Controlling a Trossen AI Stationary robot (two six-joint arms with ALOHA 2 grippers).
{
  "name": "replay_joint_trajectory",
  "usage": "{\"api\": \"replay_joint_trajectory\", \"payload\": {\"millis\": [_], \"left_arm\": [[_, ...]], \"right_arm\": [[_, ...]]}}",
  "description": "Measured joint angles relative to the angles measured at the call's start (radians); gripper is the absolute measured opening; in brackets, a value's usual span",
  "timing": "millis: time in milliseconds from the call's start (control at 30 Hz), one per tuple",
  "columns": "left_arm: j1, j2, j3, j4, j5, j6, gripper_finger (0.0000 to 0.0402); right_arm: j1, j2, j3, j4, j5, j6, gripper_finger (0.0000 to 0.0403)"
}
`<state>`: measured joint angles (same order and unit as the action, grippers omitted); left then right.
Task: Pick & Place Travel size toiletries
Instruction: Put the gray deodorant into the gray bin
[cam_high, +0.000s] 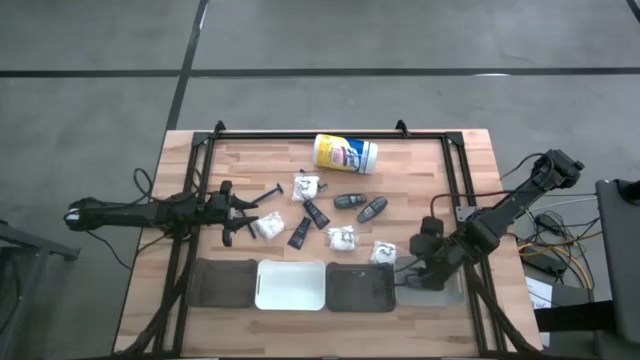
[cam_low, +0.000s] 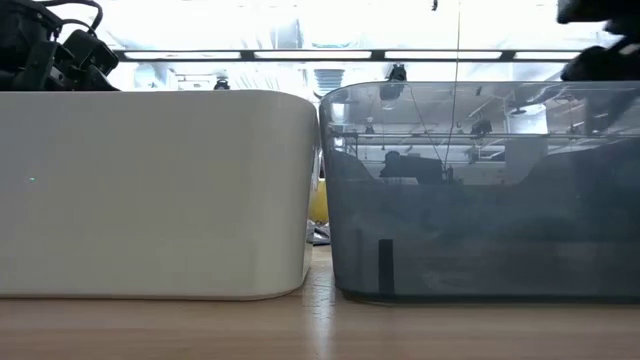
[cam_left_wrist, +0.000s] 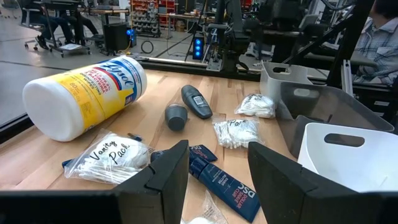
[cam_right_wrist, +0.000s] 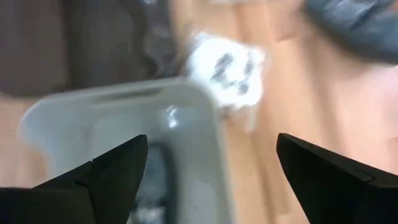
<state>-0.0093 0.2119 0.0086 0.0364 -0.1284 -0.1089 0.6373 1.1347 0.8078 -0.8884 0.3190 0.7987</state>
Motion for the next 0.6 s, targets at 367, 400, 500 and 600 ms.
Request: {"api": "replay_joint_trajectory", "payload": {"millis": [367, 400, 500, 600], "left_arm": [[0.000, 0.000, 0.000, 0.000, 0.000, 0.000, 0.0171], [0.000, 0.000, 0.000, 0.000, 0.000, 0.000, 0.0171], [0.000, 0.000, 0.000, 0.000, 0.000, 0.000, 0.0171], [0.000, 0.000, 0.000, 0.000, 0.000, 0.000, 0.0171]], "right_arm": [[-0.204, 0.000, 0.057, -0.012, 0.050, -0.196, 0.0363], [-0.226, 0.000, 0.057, -0.006, 0.050, -0.227, 0.0364], [-0.290, 0.000, 0.057, 0.034, 0.050, -0.316, 0.0364], [-0.358, 0.000, 0.057, 0.099, 0.050, -0.398, 0.0364]]}}
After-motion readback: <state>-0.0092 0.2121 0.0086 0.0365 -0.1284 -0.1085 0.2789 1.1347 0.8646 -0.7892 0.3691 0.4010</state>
